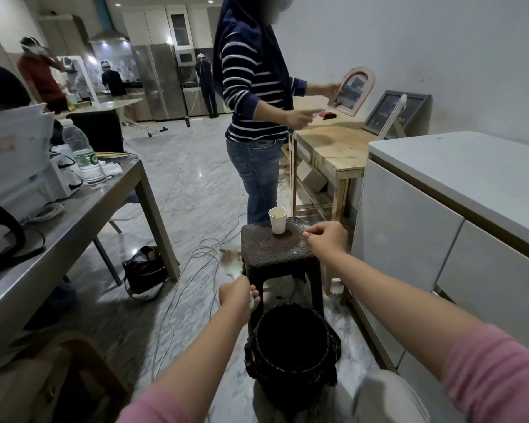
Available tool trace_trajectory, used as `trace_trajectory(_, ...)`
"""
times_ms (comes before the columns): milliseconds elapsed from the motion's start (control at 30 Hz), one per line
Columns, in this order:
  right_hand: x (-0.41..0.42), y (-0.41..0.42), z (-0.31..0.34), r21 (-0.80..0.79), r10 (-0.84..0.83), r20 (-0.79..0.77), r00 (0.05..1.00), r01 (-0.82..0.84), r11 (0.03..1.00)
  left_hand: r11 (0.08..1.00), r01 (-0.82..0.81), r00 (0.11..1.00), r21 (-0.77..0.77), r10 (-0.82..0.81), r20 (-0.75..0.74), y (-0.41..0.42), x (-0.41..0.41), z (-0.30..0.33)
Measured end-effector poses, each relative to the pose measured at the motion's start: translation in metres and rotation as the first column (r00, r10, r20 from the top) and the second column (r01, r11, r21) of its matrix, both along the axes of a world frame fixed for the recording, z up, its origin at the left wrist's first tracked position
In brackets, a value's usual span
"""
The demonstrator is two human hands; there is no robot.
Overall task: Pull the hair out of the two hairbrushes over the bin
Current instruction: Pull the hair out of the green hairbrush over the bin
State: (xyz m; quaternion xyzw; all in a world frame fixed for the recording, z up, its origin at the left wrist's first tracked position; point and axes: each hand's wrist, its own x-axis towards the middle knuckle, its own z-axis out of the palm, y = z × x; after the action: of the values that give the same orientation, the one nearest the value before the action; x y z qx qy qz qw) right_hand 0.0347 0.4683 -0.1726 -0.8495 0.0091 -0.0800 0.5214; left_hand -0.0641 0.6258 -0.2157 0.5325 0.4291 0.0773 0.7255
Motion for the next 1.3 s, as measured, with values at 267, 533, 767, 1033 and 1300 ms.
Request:
trace_trajectory(267,0.009,-0.019,-0.004,0.129,-0.17,-0.123,0.978,0.185,0.974,0.979,-0.199,0.98,0.034,0.2,-0.024,0.027,-0.011,-0.01)
trace_trajectory(533,0.011,-0.008,-0.008,0.044,-0.107,-0.256,0.961,0.122,0.992,0.982,-0.108,0.994,0.157,0.107,0.016,0.023,-0.008,-0.005)
trace_trajectory(767,0.011,0.01,-0.011,-0.042,0.254,-0.358,0.898,-0.288,0.957,0.978,0.077,0.993,0.193,-0.093,0.074,0.012,0.002,0.0)
trace_trajectory(1033,0.021,0.012,-0.013,-0.016,0.115,-0.211,0.971,-0.121,0.993,0.968,0.168,0.979,0.186,-0.185,0.08,0.006,0.006,0.003)
trace_trajectory(1300,0.017,0.009,-0.008,-0.122,0.092,-0.088,0.992,-0.102,0.987,0.953,0.213,0.97,0.215,-0.232,0.066,0.0,0.009,0.0)
